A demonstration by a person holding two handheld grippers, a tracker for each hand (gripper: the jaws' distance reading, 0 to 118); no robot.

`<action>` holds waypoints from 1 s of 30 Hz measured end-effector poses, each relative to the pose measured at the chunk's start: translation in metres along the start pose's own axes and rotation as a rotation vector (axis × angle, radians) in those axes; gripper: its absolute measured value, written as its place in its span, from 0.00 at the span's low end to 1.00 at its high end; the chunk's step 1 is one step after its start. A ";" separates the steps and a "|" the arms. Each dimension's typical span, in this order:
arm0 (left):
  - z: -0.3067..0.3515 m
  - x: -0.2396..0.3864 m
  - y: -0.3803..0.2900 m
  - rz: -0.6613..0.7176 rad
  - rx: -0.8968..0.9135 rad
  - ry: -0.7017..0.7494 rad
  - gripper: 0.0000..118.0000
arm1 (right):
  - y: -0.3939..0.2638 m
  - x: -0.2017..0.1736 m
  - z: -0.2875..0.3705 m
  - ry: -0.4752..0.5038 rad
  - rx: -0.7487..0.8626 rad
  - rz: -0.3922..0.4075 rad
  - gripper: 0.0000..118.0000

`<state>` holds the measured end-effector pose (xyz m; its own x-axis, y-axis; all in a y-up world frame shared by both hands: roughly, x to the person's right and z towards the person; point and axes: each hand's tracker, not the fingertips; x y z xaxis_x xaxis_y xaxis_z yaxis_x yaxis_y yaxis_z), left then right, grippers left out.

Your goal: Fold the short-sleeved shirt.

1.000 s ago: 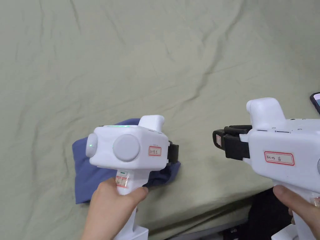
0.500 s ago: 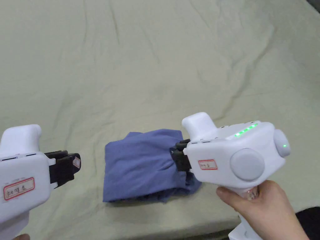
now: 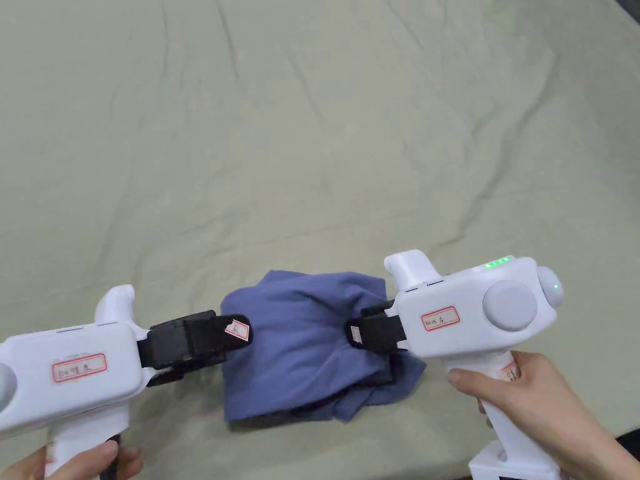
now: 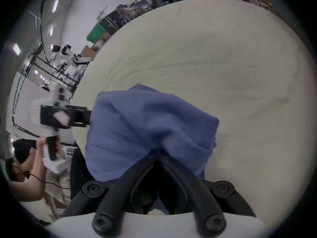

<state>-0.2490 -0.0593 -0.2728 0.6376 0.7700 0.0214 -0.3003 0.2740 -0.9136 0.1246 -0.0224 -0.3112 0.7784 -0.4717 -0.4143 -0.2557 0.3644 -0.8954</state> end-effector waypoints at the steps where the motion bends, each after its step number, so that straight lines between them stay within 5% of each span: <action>1: -0.014 -0.007 -0.001 0.035 -0.048 -0.001 0.78 | 0.000 0.003 0.000 0.011 0.000 -0.009 0.02; 5: -0.061 0.011 -0.012 0.119 -0.089 -0.208 0.81 | 0.002 0.000 0.000 0.038 0.002 -0.019 0.02; 6: -0.059 0.012 -0.011 0.071 -0.063 -0.116 0.65 | 0.002 0.000 0.000 0.040 0.002 -0.020 0.02; 7: -0.055 0.010 -0.009 0.026 -0.056 -0.147 0.27 | 0.002 0.000 0.001 0.046 0.004 -0.024 0.02; 8: -0.049 0.005 -0.006 0.088 -0.020 -0.180 0.23 | 0.002 -0.001 0.003 0.043 0.007 -0.021 0.02; 10: -0.045 -0.003 -0.006 0.173 -0.083 -0.209 0.23 | 0.002 -0.003 0.006 0.071 0.018 -0.036 0.02; 14: -0.032 0.016 0.005 0.035 -0.102 -0.118 0.23 | 0.004 -0.024 0.004 0.004 0.022 0.051 0.02; 20: 0.036 0.006 0.036 -0.071 -0.079 0.008 0.23 | 0.014 -0.050 0.026 0.039 0.095 0.068 0.02; 30: 0.212 -0.099 0.079 0.050 -0.014 0.351 0.23 | 0.032 -0.060 0.054 -0.038 0.179 0.073 0.02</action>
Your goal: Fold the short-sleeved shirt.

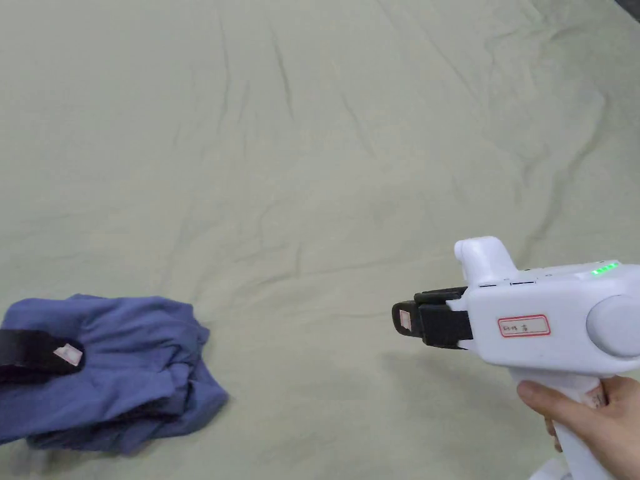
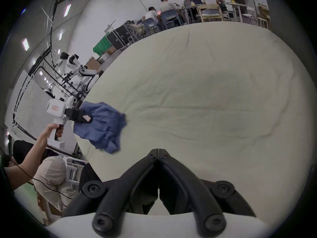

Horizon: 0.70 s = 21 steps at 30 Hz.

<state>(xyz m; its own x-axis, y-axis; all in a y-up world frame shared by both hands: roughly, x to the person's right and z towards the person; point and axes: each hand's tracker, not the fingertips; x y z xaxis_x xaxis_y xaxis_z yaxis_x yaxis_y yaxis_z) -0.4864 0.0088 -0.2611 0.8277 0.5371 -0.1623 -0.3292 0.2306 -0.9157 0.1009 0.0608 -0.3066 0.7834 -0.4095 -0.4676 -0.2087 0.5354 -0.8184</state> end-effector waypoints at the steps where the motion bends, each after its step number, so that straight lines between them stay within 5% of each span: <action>1: 0.009 -0.014 0.002 0.024 -0.002 0.026 0.23 | 0.001 -0.001 0.001 -0.012 0.005 -0.001 0.02; 7: 0.029 -0.050 0.000 0.114 -0.032 0.093 0.28 | 0.000 0.003 -0.004 -0.042 0.000 -0.017 0.02; 9: 0.026 -0.056 -0.003 0.152 -0.032 0.140 0.68 | -0.001 0.001 -0.005 -0.046 -0.010 -0.010 0.02; 11: 0.027 -0.070 -0.001 0.070 -0.011 0.274 0.70 | 0.000 -0.003 -0.004 -0.044 -0.014 -0.004 0.02; 18: 0.110 -0.037 -0.027 0.070 0.315 0.393 0.70 | 0.003 -0.002 0.008 -0.032 0.010 0.013 0.02; 19: 0.129 -0.020 -0.034 0.055 0.414 0.376 0.65 | 0.003 -0.001 0.013 -0.034 0.024 0.015 0.02; 20: 0.142 -0.004 -0.040 0.023 0.493 0.353 0.42 | 0.003 0.000 0.018 -0.036 0.040 0.013 0.02; 21: 0.150 0.014 -0.044 -0.005 0.579 0.364 0.00 | 0.004 0.001 0.024 -0.040 0.058 0.011 0.02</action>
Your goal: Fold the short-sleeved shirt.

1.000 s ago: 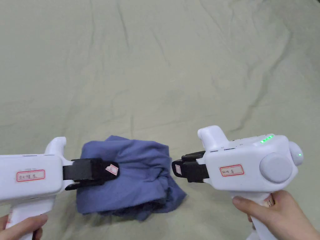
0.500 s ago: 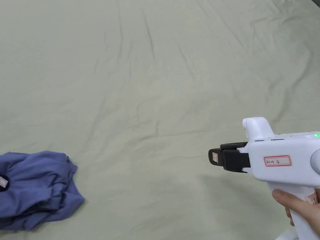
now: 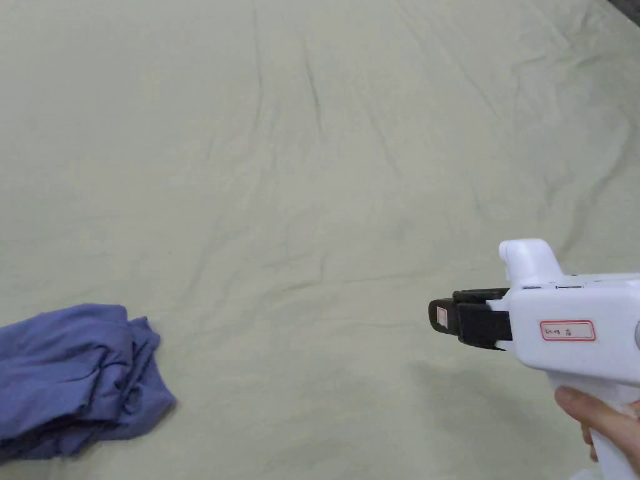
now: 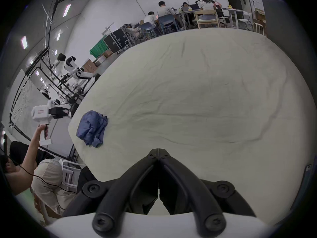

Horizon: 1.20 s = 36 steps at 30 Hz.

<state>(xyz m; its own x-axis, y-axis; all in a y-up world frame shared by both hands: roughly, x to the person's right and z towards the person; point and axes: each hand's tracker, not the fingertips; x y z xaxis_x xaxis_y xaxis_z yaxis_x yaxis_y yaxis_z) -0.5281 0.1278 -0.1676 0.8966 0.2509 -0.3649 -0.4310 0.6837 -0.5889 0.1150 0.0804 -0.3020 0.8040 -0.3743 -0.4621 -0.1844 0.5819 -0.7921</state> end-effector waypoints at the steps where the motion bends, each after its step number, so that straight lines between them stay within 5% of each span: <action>1: 0.018 0.018 0.002 -0.013 0.087 0.060 0.00 | 0.001 0.001 0.008 -0.009 0.025 0.000 0.02; 10: 0.088 0.222 -0.011 -0.310 0.435 0.132 0.00 | 0.015 0.007 0.114 -0.183 0.324 0.068 0.02; 17: 0.110 0.353 -0.006 -0.393 0.533 -0.038 0.00 | 0.035 0.007 0.192 -0.330 0.618 0.112 0.02; 30: 0.135 0.398 0.008 -0.387 0.699 -0.014 0.00 | 0.079 -0.016 0.242 -0.500 0.938 0.189 0.02; 31: 0.136 0.398 0.008 -0.394 0.705 -0.018 0.07 | 0.081 -0.018 0.242 -0.506 0.942 0.189 0.09; 32: 0.136 0.398 0.009 -0.397 0.705 -0.016 0.30 | 0.083 -0.019 0.242 -0.513 0.941 0.193 0.33; 33: 0.135 0.397 0.011 -0.404 0.686 -0.015 0.75 | 0.087 -0.019 0.241 -0.516 0.927 0.195 0.76; 34: 0.133 0.397 0.010 -0.408 0.671 -0.024 0.89 | 0.090 -0.019 0.239 -0.510 0.912 0.195 0.93; 36: 0.134 0.395 0.007 -0.404 0.678 -0.030 0.91 | 0.087 -0.022 0.236 -0.503 0.923 0.204 1.00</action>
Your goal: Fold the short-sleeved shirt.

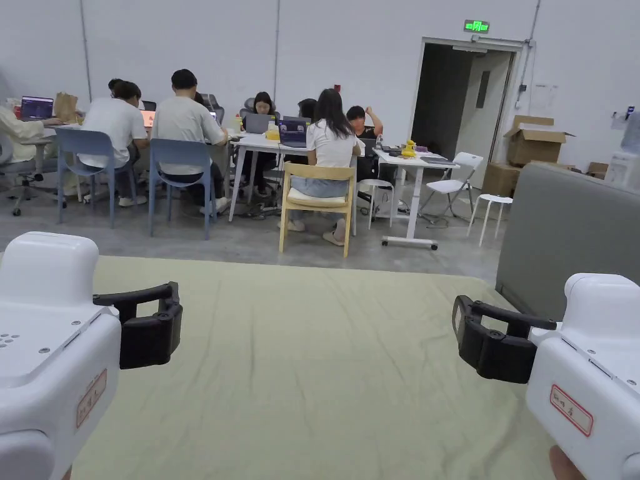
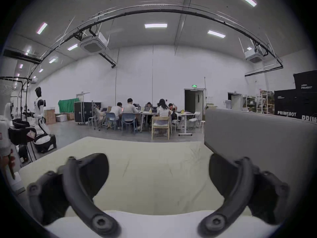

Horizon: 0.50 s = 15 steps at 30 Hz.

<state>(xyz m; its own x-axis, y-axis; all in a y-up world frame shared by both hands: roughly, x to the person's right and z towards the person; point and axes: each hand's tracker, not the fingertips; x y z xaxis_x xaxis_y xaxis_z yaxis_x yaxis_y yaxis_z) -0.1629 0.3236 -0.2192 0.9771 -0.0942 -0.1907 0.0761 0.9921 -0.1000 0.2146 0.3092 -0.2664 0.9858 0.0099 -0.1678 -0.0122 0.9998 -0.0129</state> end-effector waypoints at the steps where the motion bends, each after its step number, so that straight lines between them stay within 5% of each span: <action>1: 0.001 -0.001 -0.001 0.005 -0.003 0.004 0.91 | -0.001 0.000 0.000 -0.006 0.013 0.005 1.00; 15: 0.000 -0.023 -0.002 0.031 0.010 0.041 0.91 | 0.005 -0.009 0.000 -0.013 0.011 0.028 1.00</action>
<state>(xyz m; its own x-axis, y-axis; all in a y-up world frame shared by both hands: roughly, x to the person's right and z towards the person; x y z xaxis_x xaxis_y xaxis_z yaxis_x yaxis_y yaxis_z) -0.1854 0.3239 -0.2147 0.9702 -0.0664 -0.2330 0.0482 0.9954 -0.0833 0.2061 0.3141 -0.2648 0.9871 0.0383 -0.1555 -0.0384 0.9993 0.0024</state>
